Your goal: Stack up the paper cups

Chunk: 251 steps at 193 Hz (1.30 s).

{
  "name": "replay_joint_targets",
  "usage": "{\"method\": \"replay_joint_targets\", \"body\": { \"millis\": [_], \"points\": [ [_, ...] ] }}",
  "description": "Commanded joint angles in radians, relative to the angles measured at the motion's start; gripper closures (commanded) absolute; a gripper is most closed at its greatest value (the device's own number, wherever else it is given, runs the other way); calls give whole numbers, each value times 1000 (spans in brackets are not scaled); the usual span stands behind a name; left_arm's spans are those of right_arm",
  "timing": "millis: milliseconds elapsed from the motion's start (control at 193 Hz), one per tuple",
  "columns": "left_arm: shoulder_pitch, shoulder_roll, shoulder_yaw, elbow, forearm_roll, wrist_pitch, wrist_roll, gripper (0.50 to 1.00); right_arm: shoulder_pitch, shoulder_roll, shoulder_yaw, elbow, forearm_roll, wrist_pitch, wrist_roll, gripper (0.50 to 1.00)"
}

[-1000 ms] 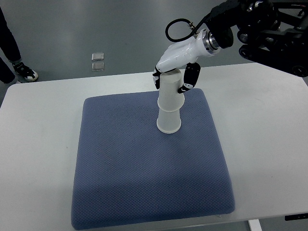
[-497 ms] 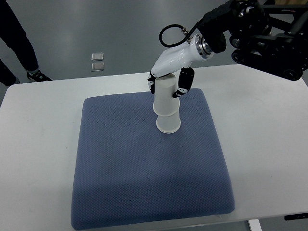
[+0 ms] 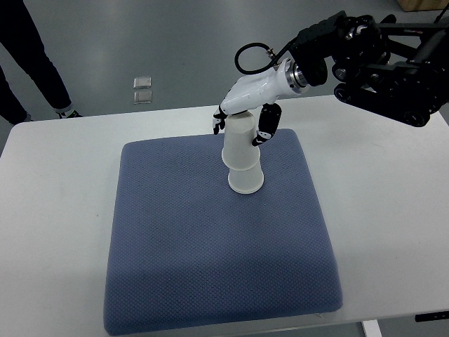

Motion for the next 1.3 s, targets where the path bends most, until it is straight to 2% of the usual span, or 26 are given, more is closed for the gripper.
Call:
{"method": "replay_joint_targets", "body": {
  "millis": [0,259,585,762,938,1114,1295],
  "points": [
    [0,0,0,-1,1,0,0,500,-3,2,0,-1,2,-1,0,642],
    [0,0,0,-1,0,0,0,500,-3,-6,1,-1,5,-3,0,605],
    [0,0,0,-1,1,0,0,500,-14,-32,29,-79,33,-26,5,601],
    [0,0,0,-1,0,0,0,500,-66,-40,113,-242,243,-26,1,601],
    [0,0,0,-1,0,0,0,500,-196,-29,232,-401,528,-35,3,601],
    [0,0,0,-1,0,0,0,500,-330,-37,336,-421,819,-107,0,601],
    [0,0,0,1,0,0,0,500,-457,-29,350,-429,1099,-187,0,601]
  ]
}}
